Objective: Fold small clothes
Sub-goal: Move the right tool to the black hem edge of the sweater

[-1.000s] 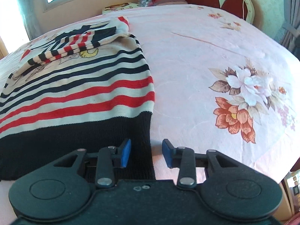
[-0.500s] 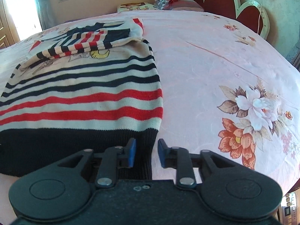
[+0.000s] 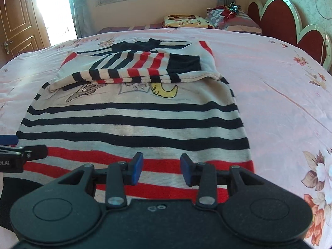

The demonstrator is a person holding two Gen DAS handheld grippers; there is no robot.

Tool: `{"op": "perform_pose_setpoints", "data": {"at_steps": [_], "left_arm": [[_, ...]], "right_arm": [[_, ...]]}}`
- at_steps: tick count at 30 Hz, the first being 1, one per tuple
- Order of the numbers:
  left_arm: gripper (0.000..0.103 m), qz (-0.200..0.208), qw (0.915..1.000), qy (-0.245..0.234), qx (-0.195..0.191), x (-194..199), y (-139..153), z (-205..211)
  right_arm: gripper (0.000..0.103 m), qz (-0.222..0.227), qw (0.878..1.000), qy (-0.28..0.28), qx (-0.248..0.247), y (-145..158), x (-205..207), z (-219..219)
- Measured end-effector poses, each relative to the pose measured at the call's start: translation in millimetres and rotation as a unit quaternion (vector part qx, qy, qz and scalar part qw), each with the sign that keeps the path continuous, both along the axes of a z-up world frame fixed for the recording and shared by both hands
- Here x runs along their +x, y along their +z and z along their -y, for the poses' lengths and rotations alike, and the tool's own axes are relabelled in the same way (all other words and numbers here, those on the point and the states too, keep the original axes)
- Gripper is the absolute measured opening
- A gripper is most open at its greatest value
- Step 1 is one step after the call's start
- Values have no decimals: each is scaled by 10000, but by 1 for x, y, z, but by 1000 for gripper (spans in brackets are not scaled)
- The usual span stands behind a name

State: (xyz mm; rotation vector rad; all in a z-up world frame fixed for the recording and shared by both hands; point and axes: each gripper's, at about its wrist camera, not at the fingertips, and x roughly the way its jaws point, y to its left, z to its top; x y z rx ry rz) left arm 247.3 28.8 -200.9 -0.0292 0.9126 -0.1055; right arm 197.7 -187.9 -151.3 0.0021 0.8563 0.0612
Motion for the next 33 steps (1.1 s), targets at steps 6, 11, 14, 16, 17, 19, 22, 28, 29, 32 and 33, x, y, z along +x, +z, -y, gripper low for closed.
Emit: {"op": "perform_pose_setpoints", "data": {"at_steps": [6, 11, 14, 16, 17, 19, 22, 28, 29, 32, 33], "left_arm": [[103, 36, 9995, -39, 299, -1, -18, -2], [103, -47, 9996, 85, 274, -10, -14, -18], [103, -113, 9993, 90, 338, -25, -9, -29], [103, -165, 9988, 156, 435, -38, -6, -37], [103, -244, 9987, 195, 414, -44, -6, -43], [103, -486, 9983, 269, 191, -56, -10, -54], [103, -570, 9980, 283, -11, -75, -13, -62], [98, -506, 9971, 248, -506, -97, -14, -59], [91, -470, 9972, 284, -500, -98, -12, -58], [61, -428, 9962, 270, -707, -100, -8, -58], [52, -440, 9956, 305, -763, -99, -8, -60]], "right_arm": [[40, -188, 9996, 72, -212, -21, 9, 0], [41, -162, 9994, -74, -296, -20, 3, 21], [43, -212, 9993, -189, -236, -14, -8, 34], [52, -187, 9992, -249, -248, -8, -20, 41], [62, -161, 9990, -310, -270, -5, -26, 45], [68, -157, 9983, -467, -325, -2, -39, 53], [65, -428, 9971, -614, -126, -6, -53, 66], [61, -700, 9945, -764, 165, -16, -77, 68], [55, -717, 9944, -748, 216, -16, -80, 66], [39, -746, 9944, -676, 327, -15, -86, 59], [36, -751, 9943, -668, 359, -15, -88, 59]]}}
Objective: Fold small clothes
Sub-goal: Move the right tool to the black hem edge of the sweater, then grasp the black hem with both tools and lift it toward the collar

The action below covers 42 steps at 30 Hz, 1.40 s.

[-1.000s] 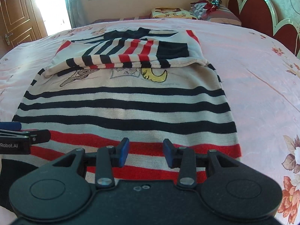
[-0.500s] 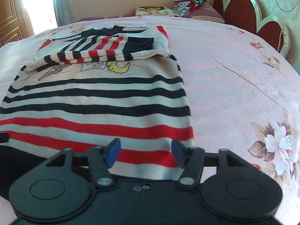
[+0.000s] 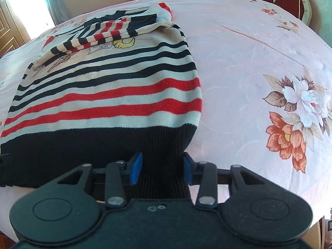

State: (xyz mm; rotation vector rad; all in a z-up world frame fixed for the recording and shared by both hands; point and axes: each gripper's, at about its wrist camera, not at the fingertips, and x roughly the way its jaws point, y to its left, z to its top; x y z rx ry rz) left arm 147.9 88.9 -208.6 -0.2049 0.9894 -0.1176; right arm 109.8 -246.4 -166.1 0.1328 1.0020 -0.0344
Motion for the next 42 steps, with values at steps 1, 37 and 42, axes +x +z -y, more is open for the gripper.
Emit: {"op": "perform_pose_setpoints", "data": {"at_steps": [1, 37, 42], "left_arm": [[48, -22, 10000, 47, -61, 1, 0, -3], [10, 1143, 9850, 1145, -595, 379, 51, -5], [10, 777, 9946, 557, -405, 390, 37, -6]], "right_arm": [[29, -5, 10000, -6, 58, 0, -1, 0], [10, 1272, 9797, -288, 1525, 44, 377, 45], [17, 782, 9836, -289, 1597, 13, 404, 44]]}}
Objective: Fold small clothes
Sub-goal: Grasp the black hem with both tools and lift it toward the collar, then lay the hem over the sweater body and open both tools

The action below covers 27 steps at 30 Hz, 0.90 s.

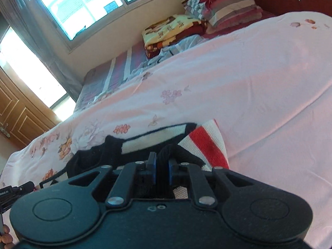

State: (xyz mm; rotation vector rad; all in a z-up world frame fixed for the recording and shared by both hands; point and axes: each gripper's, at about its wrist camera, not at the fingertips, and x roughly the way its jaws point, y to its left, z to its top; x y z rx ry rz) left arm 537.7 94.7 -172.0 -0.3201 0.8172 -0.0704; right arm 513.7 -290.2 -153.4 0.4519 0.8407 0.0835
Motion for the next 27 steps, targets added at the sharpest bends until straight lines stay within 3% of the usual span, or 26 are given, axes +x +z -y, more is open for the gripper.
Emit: {"op": "perform_pose_setpoints", "data": {"at_steps": [1, 2, 3, 4, 5, 6, 8, 11, 12, 17, 18, 20, 22, 27], "left_arm": [[12, -93, 9996, -257, 115, -2, -2, 2], [31, -148, 9984, -473, 262, -4, -4, 3], [78, -199, 9971, -628, 377, -5, -5, 5], [98, -190, 9965, -676, 459, -7, -6, 6], [103, 17, 9963, -673, 542, -13, -4, 7], [102, 105, 9956, -719, 595, -13, -3, 9], [99, 30, 9958, -716, 576, -7, -5, 12], [58, -148, 9935, -906, 673, 2, -13, 22], [54, -217, 9925, -976, 699, 4, -17, 26], [54, -227, 9893, -1126, 904, 2, -24, 36], [44, -226, 9892, -1140, 891, 1, -24, 37], [17, -241, 9892, -1173, 845, -2, -24, 40], [12, -154, 9895, -1168, 834, -8, -20, 42], [6, 397, 9926, -767, 858, -19, -3, 36]], "right_arm": [[29, -86, 9999, 118, 25, -2, -1, 1], [42, -49, 9997, 226, 30, 1, -5, 1], [52, 71, 9996, 276, -28, 5, -11, 2], [76, 235, 9992, 249, -196, 12, -17, 3], [88, 386, 9984, 196, -356, 19, -20, 4], [87, 525, 9975, 179, -444, 25, -22, 7], [77, 620, 9958, 327, -589, 31, -19, 7], [75, 560, 9929, 536, -898, 27, -13, 1], [74, 545, 9914, 594, -1034, 24, -11, -2], [70, 386, 9855, 844, -1418, 5, 4, -15], [66, 343, 9850, 890, -1436, 2, 7, -17], [28, 228, 9816, 1173, -1488, -3, 11, -27], [14, 283, 9737, 1344, -1815, -4, 6, -38], [6, 625, 9738, 1157, -1854, 7, -2, -36]]}}
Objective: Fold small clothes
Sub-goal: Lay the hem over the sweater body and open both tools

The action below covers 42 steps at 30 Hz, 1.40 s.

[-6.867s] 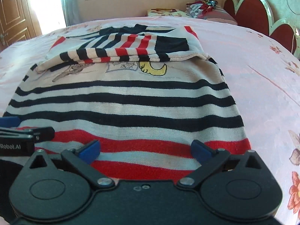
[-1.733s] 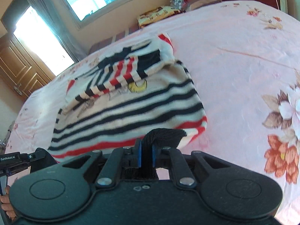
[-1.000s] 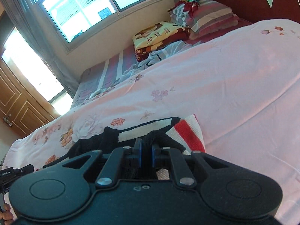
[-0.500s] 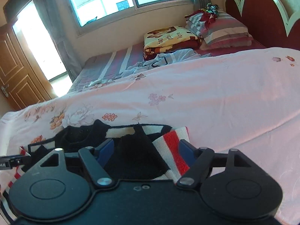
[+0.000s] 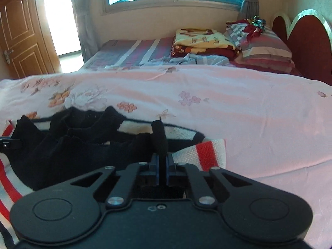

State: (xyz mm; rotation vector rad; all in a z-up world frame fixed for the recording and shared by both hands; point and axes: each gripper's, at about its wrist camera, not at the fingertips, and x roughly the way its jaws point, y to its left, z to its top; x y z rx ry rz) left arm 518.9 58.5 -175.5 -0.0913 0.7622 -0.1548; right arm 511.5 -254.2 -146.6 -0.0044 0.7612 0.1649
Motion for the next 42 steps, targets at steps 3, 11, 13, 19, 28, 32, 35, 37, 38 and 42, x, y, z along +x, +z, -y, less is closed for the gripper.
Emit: {"op": "perform_pose_setpoints", "data": {"at_steps": [3, 11, 13, 19, 28, 32, 35, 37, 38, 42], "left_arm": [[6, 147, 9992, 367, -15, 6, 5, -13], [6, -182, 9972, 559, 466, 21, -29, -12], [10, -122, 9968, 558, 568, 18, -25, -9], [91, 495, 9953, 824, 120, -11, 17, -17], [91, -261, 9976, 538, 339, 26, -30, 25], [91, -26, 9971, 386, 649, 20, -37, 28], [90, -13, 9977, 515, 441, 15, -29, 20], [91, 27, 9971, 603, 456, 3, -20, 17], [91, 90, 9970, 566, 520, -5, -15, 17], [91, 299, 9968, 87, 736, -41, 1, 31]], "right_arm": [[6, 282, 9986, -300, 345, 14, 2, 10], [7, -103, 9974, -717, 29, -11, 26, 12], [7, -222, 9978, -614, -72, -20, 27, 12], [37, 355, 9973, -631, -84, 17, 4, 9], [32, 108, 9996, 45, -240, -2, 22, -56], [31, 105, 9969, -230, -740, -36, 27, -39], [20, 87, 9985, -381, -376, -33, 25, -20], [20, 13, 9981, -493, -371, -26, 22, -23], [26, 12, 9981, -538, -307, -21, 18, -24], [33, 198, 9997, -107, -66, 1, -16, -42]]}}
